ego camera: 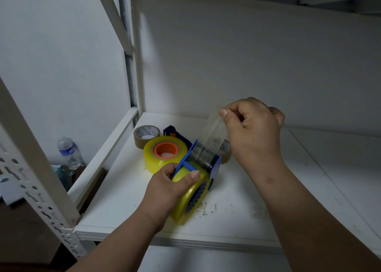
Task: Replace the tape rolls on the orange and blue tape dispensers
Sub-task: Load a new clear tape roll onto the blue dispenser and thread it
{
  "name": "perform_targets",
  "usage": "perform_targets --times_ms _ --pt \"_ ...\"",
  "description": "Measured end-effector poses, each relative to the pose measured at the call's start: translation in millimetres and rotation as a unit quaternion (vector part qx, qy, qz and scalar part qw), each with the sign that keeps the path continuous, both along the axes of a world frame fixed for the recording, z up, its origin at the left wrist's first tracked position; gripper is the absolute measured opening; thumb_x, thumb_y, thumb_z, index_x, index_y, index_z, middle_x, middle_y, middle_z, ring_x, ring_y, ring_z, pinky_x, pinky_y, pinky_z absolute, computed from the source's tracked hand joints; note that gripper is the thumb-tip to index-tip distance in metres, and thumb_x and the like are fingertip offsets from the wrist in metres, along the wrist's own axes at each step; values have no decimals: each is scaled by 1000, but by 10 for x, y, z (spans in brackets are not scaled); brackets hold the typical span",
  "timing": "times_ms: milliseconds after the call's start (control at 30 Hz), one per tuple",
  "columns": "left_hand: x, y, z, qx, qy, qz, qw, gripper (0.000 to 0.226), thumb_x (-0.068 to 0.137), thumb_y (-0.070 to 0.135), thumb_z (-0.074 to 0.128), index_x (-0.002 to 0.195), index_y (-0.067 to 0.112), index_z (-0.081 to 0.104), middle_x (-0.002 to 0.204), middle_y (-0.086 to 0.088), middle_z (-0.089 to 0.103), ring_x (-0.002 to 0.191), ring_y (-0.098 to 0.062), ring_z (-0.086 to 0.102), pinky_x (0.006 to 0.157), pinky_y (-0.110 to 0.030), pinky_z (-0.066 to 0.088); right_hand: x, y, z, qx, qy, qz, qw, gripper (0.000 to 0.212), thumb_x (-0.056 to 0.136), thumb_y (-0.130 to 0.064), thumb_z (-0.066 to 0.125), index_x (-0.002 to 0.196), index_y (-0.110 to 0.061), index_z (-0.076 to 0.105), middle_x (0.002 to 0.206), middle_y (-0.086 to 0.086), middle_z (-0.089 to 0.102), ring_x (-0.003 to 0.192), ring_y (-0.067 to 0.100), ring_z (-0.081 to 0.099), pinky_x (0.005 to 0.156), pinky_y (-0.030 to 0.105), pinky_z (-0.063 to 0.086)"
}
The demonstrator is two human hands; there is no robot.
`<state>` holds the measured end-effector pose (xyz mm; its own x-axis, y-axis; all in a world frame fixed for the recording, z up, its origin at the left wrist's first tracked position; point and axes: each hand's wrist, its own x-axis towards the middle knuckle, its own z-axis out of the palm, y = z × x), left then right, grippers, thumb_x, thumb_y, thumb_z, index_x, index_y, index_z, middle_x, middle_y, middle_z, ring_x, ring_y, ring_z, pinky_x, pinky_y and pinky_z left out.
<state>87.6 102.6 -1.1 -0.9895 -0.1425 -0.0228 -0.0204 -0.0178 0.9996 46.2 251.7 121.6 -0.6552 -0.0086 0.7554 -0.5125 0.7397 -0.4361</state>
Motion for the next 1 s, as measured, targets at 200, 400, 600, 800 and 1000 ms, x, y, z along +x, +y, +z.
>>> perform_targets --times_ms 200,400,600,800,1000 --pt "-35 -18 -26 0 1 -12 1000 27 73 53 73 92 34 73 93 3 78 91 -23 73 88 -49 57 -51 -28 53 21 -4 8 1000 22 86 -27 59 64 -28 55 63 -18 48 70 6 50 87 33 23" --pt "-9 -71 -60 64 -14 -50 997 29 80 29 64 108 24 72 106 -4 77 98 -27 72 94 -50 55 -94 -31 111 39 -17 27 999 20 87 -26 59 69 -20 64 69 -14 57 73 7 52 86 29 19" --pt "-9 -75 -43 52 10 -21 998 30 80 37 70 107 23 72 106 -6 77 103 -31 70 98 -58 50 -107 -38 98 29 -8 13 999 23 87 -26 59 64 -23 57 63 -19 47 73 11 53 88 33 21" --pt "-18 -82 -52 67 13 -16 998 31 75 40 72 102 26 75 103 -8 78 99 -34 71 95 -60 51 -149 -65 89 25 4 8 1000 25 86 -26 60 61 -25 54 59 -18 44 68 12 49 85 32 20" --pt "-8 -92 -67 89 14 -24 996 41 64 44 78 99 23 76 104 -12 77 98 -38 71 94 -59 52 -308 81 15 -8 -75 19 997 23 90 -28 59 69 -18 58 60 -15 49 63 6 49 93 37 31"
